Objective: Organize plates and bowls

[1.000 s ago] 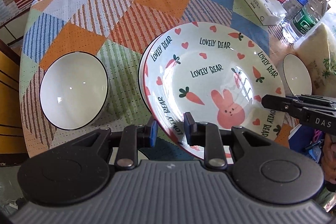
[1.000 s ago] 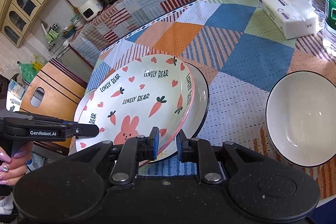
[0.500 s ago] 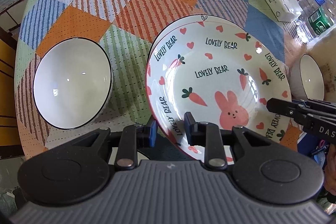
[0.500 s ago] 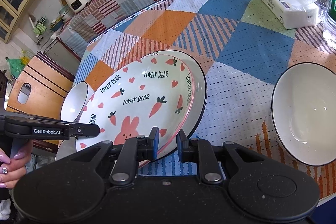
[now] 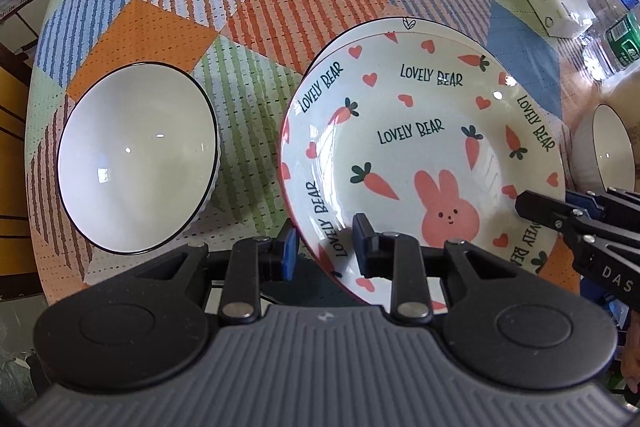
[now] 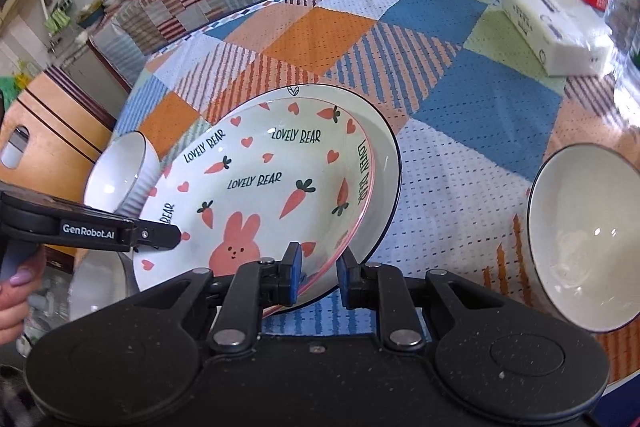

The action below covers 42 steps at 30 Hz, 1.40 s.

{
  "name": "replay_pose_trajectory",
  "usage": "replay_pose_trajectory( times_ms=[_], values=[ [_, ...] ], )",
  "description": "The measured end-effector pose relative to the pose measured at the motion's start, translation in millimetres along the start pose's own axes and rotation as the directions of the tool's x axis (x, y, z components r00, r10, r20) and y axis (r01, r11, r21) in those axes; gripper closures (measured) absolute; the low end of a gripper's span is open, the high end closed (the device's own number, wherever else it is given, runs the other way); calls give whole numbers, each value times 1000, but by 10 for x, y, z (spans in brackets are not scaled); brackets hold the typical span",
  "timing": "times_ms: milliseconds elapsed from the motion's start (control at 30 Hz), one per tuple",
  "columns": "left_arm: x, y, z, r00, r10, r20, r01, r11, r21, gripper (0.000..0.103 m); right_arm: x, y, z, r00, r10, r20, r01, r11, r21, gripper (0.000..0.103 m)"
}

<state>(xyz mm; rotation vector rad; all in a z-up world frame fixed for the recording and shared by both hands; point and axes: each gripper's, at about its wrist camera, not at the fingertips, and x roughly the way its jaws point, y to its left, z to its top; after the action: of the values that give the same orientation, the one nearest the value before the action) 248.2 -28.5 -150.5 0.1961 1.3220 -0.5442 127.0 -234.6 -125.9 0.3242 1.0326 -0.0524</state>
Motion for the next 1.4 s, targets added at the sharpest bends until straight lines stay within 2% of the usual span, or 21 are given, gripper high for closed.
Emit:
replay_pose_trajectory(
  times_ms=[200, 333, 533, 667, 867, 1033, 1300, 1400],
  values=[
    [42, -47, 37, 1000, 10, -3, -10, 1000, -2, 76, 9, 137, -1, 996, -92, 7, 93, 994, -61, 74],
    [69, -65, 50, 1000, 6, -7, -6, 1000, -7, 76, 31, 254, -3, 984, -176, 26, 178, 975, -130, 69],
    [53, -87, 20, 1000, -2, -6, 2, 1000, -10, 78, 57, 301, -15, 969, -237, 61, 245, 950, -192, 67],
    [-153, -157, -58, 999, 13, 53, -14, 1000, 28, 78, 71, 314, -27, 963, -261, 69, 270, 940, -209, 67],
    [-565, -273, -186, 992, 12, 125, -22, 997, 79, 75, -120, 335, 16, 967, -225, 118, 244, 953, -178, 68],
    [-837, -278, -312, 987, 4, 160, -20, 995, 100, 71, -434, 444, 96, 973, -159, 167, 190, 963, -191, 67],
    [-1183, -158, -518, 979, 21, 203, -37, 997, 74, 64, -857, 775, 94, 971, -47, 234, 123, 939, -321, 61],
    [-1325, -109, -603, 967, 50, 250, -69, 995, 69, 62, -964, 928, 40, 970, 4, 243, 94, 915, -392, 59]
  ],
)
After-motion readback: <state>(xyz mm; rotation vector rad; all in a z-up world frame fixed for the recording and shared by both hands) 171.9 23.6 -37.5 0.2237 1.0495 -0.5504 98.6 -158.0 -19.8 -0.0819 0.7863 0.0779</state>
